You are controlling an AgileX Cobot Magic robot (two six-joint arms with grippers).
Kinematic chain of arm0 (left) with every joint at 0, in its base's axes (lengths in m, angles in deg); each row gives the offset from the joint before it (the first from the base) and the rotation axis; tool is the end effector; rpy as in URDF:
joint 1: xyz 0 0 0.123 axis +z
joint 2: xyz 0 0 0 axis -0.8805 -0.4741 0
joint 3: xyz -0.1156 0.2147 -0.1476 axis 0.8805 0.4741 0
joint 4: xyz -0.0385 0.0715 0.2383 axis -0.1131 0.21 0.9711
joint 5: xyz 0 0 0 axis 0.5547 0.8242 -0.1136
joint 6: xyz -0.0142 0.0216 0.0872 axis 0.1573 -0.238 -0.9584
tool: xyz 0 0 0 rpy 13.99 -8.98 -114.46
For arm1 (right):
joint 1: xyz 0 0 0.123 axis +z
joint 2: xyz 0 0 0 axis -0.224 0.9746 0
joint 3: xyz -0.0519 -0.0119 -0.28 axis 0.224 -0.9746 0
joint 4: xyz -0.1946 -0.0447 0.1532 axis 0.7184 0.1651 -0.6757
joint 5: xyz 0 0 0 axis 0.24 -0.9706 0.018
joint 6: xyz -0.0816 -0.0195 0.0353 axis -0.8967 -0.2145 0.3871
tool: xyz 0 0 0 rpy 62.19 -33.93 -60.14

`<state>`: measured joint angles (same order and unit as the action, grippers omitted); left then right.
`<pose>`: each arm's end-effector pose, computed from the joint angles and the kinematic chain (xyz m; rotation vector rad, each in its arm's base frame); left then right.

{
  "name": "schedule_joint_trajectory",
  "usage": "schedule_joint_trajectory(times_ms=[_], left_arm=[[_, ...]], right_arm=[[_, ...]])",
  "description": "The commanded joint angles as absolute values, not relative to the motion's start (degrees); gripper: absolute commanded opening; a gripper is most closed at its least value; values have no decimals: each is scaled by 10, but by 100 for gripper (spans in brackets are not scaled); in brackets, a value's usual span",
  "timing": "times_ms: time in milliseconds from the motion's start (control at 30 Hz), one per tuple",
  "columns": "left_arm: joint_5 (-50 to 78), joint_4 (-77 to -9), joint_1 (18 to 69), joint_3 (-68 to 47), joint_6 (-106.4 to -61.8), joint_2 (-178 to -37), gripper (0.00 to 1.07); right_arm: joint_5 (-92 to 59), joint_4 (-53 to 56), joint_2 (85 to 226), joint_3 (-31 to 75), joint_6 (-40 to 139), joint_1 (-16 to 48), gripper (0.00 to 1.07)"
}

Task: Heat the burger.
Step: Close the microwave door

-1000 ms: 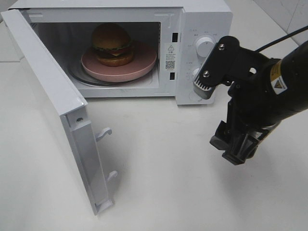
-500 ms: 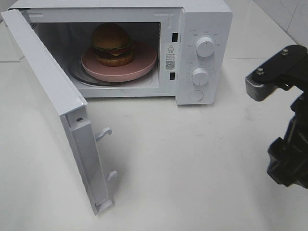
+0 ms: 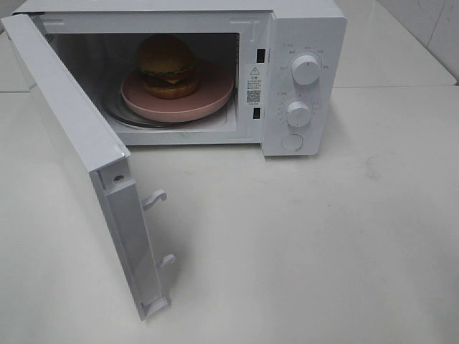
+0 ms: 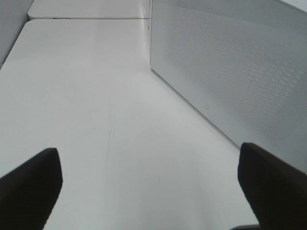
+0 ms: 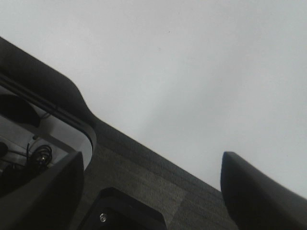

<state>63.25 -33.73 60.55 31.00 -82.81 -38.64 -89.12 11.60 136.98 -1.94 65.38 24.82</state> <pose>-0.0061 -0.0071 0.2793 0.0690 2.0215 -0.0946 0.1111 0.0671 0.2951 -0.6742 2.6812 -0.0284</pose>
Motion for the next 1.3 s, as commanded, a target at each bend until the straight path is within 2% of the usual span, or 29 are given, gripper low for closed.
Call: schedule_joint_trajectory(times_ms=[33, 133, 167, 267, 300, 433, 733, 1000, 1300], left_arm=[[624, -340, 603, 312, -828, -376, 91], [624, -340, 603, 312, -828, -376, 91], [624, -340, 603, 312, -828, -376, 91], [624, -340, 603, 312, -828, -376, 91], [624, -340, 603, 312, -828, -376, 91], [624, -340, 603, 312, -828, -376, 91], [624, -340, 603, 312, -828, -376, 91], [624, -340, 603, 312, -828, -376, 91], [624, -340, 603, 312, -828, -376, 91]], right_arm=[[-931, 114, 1300, -22, 656, 244, 76], [-931, 104, 1261, -27, 656, 211, 76], [-931, 102, 1235, -35, 652, 177, 76], [-931, 102, 1219, -41, 647, 157, 76], [-930, 103, 1188, -53, 639, 124, 76], [-918, 102, 1113, -85, 629, 68, 76], [-891, 93, 1020, -123, 629, 21, 76], [-822, 37, 909, -145, 631, -48, 75], [-790, 14, 853, -164, 626, -75, 75]])
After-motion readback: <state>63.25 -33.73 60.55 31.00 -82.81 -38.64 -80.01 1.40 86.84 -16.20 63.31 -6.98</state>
